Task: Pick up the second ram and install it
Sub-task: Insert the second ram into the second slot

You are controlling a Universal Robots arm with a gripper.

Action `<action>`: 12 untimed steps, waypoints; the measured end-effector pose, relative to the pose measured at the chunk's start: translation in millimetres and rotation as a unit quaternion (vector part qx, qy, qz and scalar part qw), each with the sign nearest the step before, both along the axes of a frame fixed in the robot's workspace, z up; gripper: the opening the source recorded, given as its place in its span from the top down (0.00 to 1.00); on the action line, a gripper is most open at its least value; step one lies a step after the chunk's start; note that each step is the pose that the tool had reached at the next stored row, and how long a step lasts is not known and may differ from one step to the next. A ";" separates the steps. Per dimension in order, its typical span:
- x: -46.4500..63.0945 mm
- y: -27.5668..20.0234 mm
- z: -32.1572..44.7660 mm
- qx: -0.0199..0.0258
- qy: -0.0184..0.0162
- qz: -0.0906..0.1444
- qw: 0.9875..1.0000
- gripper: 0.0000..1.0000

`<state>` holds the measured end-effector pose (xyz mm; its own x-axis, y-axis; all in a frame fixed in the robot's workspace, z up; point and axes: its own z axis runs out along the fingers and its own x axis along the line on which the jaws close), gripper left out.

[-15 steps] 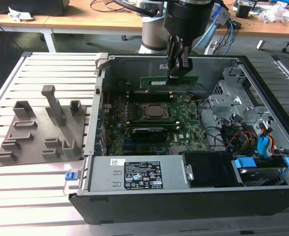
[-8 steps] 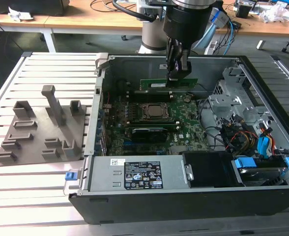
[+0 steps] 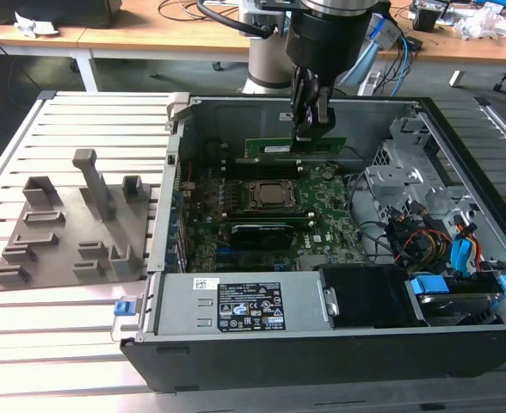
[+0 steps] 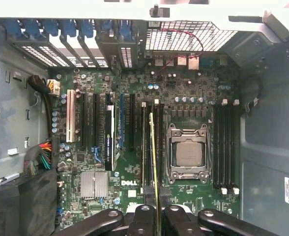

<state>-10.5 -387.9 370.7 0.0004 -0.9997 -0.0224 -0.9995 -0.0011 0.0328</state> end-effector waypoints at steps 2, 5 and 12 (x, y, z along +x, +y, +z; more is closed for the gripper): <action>0.0 0.0 0.0 0.000 0.000 0.000 1.000 0.86; 0.0 0.4 -2.3 0.000 0.000 0.000 1.000 0.86; 0.1 2.2 -20.0 0.000 0.001 0.000 1.000 0.86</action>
